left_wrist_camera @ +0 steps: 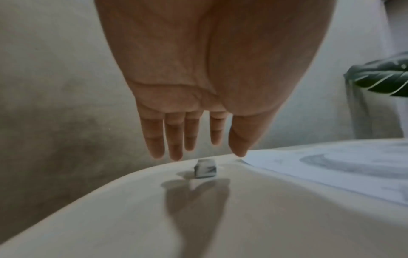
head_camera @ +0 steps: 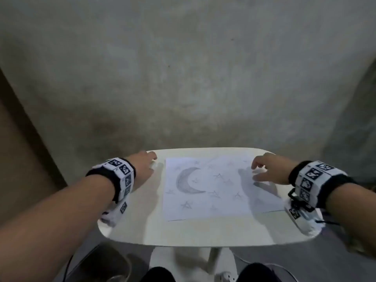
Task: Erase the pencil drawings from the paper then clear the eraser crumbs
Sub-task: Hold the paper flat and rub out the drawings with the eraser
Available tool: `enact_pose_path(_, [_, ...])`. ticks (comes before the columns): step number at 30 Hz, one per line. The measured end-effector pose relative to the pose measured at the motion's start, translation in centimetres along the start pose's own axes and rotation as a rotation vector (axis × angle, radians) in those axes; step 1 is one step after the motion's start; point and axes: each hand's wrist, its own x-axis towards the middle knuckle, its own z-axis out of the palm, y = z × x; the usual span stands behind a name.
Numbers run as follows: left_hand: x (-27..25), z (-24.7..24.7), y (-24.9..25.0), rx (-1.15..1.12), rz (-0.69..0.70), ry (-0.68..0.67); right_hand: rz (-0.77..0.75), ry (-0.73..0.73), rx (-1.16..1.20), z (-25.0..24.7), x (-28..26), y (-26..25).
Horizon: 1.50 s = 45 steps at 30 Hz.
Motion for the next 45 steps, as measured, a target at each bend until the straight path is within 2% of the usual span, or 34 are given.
enact_pose_path(6, [1.2,1.5,0.9,0.149,-0.035,-0.068,-0.102,-0.188,-0.124,1.6,1.4,-2.4])
enact_pose_path(12, [0.4,1.0,1.8,0.224,0.02,-0.012,-0.108,-0.191,-0.136,2.0,1.5,-2.3])
enact_pose_path(18, [-1.3,-0.9,2.3,0.154,0.017,-0.073,-0.104,-0.205,-0.138,1.9,1.3,-2.3])
enact_pose_path(21, [-1.6,-3.1,4.1,-0.026,0.091,-0.041,-0.097,-0.214,-0.137,1.5,1.2,-2.6])
enact_pose_path(24, [-1.5,-4.4,7.0,-0.385,0.194,0.029,-0.112,-0.17,-0.039,0.2,0.4,-3.4])
enact_pose_path(28, [-1.5,-4.7,11.7,-0.906,0.281,-0.016,-0.199,-0.167,0.449,-2.4,-1.3,-5.5])
enact_pose_path(30, [-1.4,-4.6,13.8,-1.051,0.309,-0.05,-0.229,-0.194,0.73,-3.1,-1.7,-6.4])
enact_pose_path(31, [-1.4,-4.4,14.7,-1.072,0.33,-0.059,-0.227,-0.182,0.793,-3.2,-1.6,-6.5])
enact_pose_path(33, [-1.1,-4.0,16.1,-1.032,0.371,-0.046,-0.211,-0.118,0.797,-3.3,-1.5,-6.4])
enact_pose_path(35, [-1.0,-3.8,16.8,-0.901,0.384,-0.025,-0.171,-0.04,0.641,-3.1,-1.1,-5.4])
enact_pose_path(37, [-0.5,-3.3,16.3,-0.523,0.383,-0.043,-0.106,0.042,0.433,-2.9,-0.7,-4.1])
enact_pose_path(39, [-0.1,-2.1,15.0,-0.126,0.361,-0.161,-0.021,0.086,0.288,-2.7,-0.1,-2.3])
enact_pose_path(40, [0.0,-1.4,14.2,0.0,0.347,-0.221,0.011,0.089,0.25,-2.6,0.1,-1.5])
enact_pose_path(42, [-0.1,-0.4,12.7,0.113,0.333,-0.292,0.045,0.069,0.204,-2.3,0.6,-0.4])
enact_pose_path(45, [-0.3,0.2,11.3,0.115,0.333,-0.324,0.033,0.023,0.145,-2.0,1.4,-0.4])
